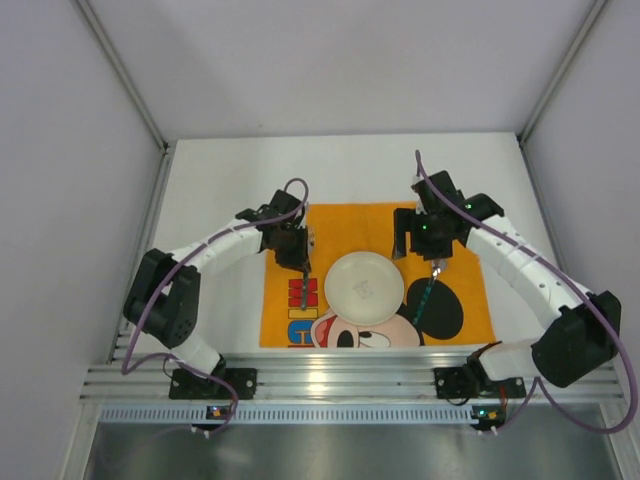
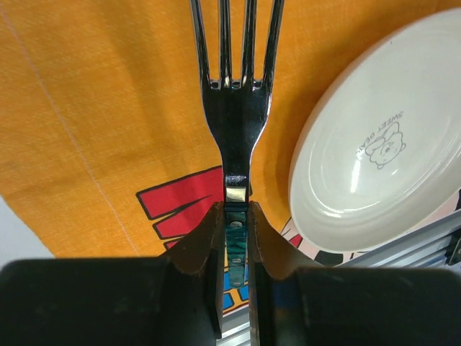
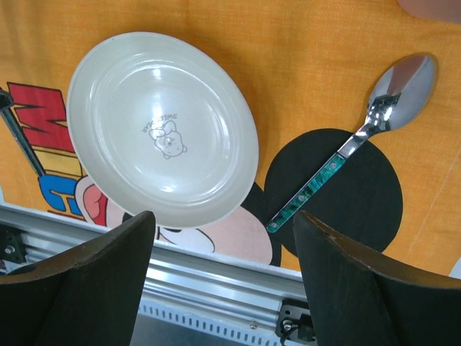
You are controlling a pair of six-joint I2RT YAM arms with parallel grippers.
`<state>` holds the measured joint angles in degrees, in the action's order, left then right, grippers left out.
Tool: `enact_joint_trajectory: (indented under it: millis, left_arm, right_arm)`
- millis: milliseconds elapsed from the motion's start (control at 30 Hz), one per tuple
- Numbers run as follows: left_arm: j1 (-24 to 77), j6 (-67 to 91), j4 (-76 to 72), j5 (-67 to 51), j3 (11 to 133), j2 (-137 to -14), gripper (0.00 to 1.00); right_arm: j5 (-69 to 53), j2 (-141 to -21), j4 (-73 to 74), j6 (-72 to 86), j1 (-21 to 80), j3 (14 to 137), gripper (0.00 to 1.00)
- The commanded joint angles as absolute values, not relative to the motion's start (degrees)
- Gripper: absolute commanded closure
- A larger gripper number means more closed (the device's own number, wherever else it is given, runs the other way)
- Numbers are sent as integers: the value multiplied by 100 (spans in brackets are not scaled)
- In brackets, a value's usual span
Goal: Set the dinner table for one person
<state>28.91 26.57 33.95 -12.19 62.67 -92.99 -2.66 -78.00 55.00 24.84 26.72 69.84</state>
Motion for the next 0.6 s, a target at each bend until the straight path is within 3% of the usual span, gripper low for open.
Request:
enact_joint_trajectory:
  millis: [0, 100, 200, 233, 267, 333, 467, 500, 567]
  left_arm:
    - [3120, 2461, 2997, -1099, 6223, -9132, 100]
    - [3225, 2461, 2971, -967, 6126, -9167, 98]
    - [3243, 2514, 3067, -905, 6143, -9045, 73]
    - [3252, 2531, 3172, -853, 6239, -8870, 50]
    - [3261, 2514, 3242, -713, 6310, -8755, 41]
    - [3261, 2435, 3566, -459, 6668, -8395, 2]
    - [3252, 2277, 3911, 1112, 7285, -7753, 2]
    - [3252, 2233, 3815, 1969, 7295, -7456, 1]
    - [3243, 1691, 2803, 2625, 6788, -7095, 1]
  right_arm:
    - [-193, -7436, 5669, 2645, 2619, 6830, 22]
    - [-132, -7278, 5774, 2672, 2619, 6794, 22]
    - [-27, -7111, 5923, 2611, 2619, 6907, 19]
    - [-18, -7023, 5959, 2567, 2619, 6978, 18]
    - [-26, -6988, 6055, 2497, 2628, 7083, 17]
    - [-70, -6848, 6108, 2268, 2619, 7513, 11]
    - [-105, -6566, 6082, 2013, 2628, 8217, 3]
    - [-114, -6505, 6047, 1995, 2637, 8348, 0]
    - [-158, -6311, 5907, 1969, 2663, 8367, 0]
